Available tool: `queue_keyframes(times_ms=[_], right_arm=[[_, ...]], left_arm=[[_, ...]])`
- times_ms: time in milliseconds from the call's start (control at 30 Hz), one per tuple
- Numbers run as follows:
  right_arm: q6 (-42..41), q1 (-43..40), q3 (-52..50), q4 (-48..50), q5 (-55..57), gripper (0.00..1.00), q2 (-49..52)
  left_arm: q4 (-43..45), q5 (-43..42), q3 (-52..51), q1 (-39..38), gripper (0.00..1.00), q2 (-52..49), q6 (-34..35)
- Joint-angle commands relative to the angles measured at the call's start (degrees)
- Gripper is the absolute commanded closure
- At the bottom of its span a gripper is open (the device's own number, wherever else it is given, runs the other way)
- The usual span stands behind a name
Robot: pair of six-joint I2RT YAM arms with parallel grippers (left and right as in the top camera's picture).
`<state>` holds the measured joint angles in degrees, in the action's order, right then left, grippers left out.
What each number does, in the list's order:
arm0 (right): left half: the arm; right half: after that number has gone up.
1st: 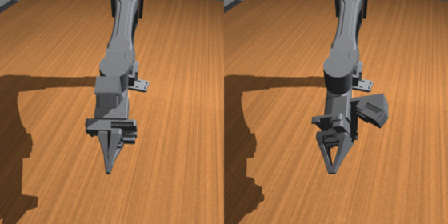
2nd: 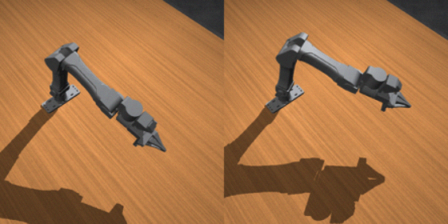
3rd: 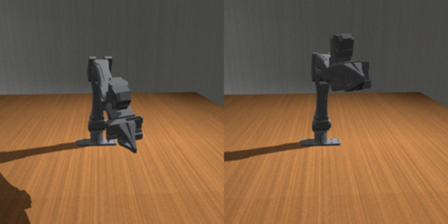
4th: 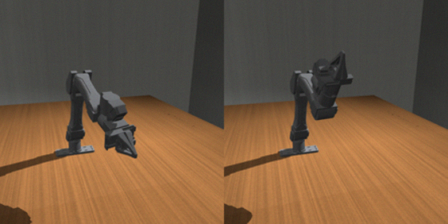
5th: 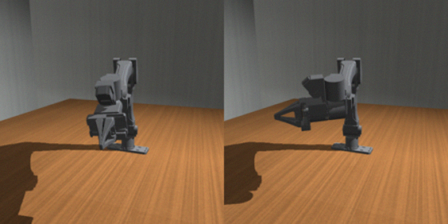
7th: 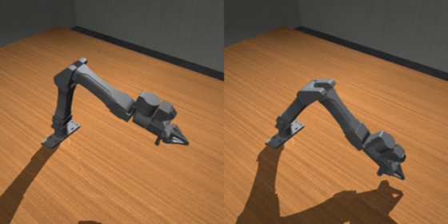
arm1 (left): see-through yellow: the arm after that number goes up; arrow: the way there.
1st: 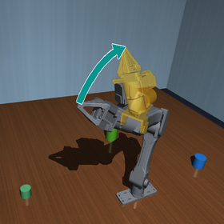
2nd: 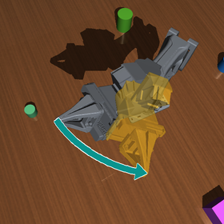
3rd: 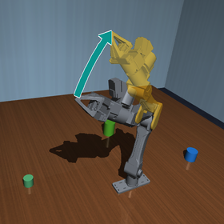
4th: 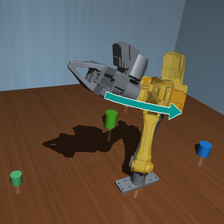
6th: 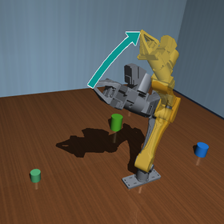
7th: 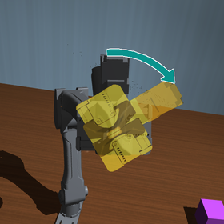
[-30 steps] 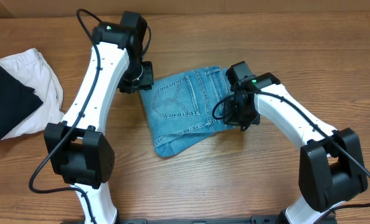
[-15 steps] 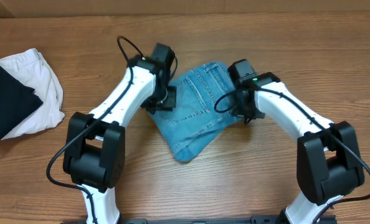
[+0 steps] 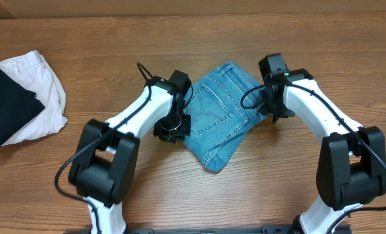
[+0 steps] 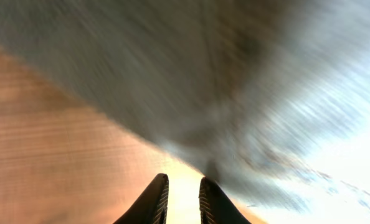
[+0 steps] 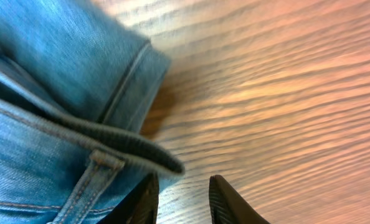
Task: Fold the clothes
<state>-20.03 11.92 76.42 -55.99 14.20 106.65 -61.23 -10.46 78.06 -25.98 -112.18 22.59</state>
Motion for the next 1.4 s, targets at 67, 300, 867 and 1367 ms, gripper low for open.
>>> queue_keyframes(times_ms=[67,300,867,1367], right_arm=[[1.4,-0.5,14.1,-6.0,-0.2,0.69,-0.5],[3.7,-0.4,19.9,-9.3,-21.9,0.69,-0.3],[3.9,0.1,-2.9,8.6,-27.8,0.69,2.5],[14.6,-0.1,-2.0,19.7,-10.8,0.56,9.0]], left_arm=[[2.3,8.8,2.2,0.1,0.70,14.8,2.2],[18.3,8.2,2.3,4.9,0.56,16.5,-4.1],[27.3,-6.5,2.8,10.3,0.53,-7.4,-5.7],[-5.7,-11.0,1.7,7.5,0.94,-8.7,-8.5]])
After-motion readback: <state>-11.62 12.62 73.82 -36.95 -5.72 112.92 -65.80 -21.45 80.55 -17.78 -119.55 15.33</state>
